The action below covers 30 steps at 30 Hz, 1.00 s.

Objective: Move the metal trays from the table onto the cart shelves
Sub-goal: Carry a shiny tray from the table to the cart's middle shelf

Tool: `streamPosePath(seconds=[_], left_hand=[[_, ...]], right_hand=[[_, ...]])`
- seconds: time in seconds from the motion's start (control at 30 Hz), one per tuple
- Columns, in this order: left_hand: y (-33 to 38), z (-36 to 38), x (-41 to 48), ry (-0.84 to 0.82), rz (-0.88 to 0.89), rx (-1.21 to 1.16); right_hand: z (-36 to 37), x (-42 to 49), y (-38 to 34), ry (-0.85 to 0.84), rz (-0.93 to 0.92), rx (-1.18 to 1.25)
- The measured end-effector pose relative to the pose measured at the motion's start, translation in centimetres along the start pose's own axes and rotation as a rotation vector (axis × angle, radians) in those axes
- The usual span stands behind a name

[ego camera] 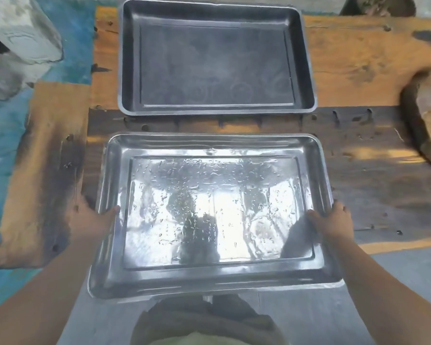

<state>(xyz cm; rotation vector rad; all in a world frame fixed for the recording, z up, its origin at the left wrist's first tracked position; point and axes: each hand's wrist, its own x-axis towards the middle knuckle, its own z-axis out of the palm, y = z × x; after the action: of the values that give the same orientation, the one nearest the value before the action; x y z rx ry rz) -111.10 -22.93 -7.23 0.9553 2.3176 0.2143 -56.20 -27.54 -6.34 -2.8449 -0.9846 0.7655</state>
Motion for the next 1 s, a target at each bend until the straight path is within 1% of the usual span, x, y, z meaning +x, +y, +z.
streamPosePath(seconds=[0.23, 0.33, 0.5, 0.63, 0.77, 0.87, 1.0], left_hand=[[-0.1, 0.4, 0.4, 0.032, 0.036, 0.066], [-0.2, 0.5, 0.4, 0.039, 0.058, 0.072], [-0.1, 0.4, 0.0, 0.004, 0.058, 0.080], [0.5, -0.2, 0.2, -0.060, 0.043, 0.134], [0.9, -0.9, 0.0, -0.119, 0.119, 0.199], [1.0, -1.9, -1.2, -0.110, 0.116, 0.151], [0.9, -4.4, -3.7, -0.076, 0.052, 0.002]], right_hand=[[0.4, 1.0, 0.7, 0.064, 0.000, 0.030], [0.6, 1.1, 0.9, 0.057, -0.015, 0.038], [-0.1, 1.2, 1.5, 0.022, -0.092, -0.056], [-0.2, 1.5, 1.5, -0.016, -0.099, -0.047], [-0.8, 1.7, 1.4, -0.057, -0.142, -0.040], [-1.8, 1.6, 0.7, -0.069, -0.199, -0.021], [-4.1, 1.2, -1.7, -0.031, -0.261, 0.039]])
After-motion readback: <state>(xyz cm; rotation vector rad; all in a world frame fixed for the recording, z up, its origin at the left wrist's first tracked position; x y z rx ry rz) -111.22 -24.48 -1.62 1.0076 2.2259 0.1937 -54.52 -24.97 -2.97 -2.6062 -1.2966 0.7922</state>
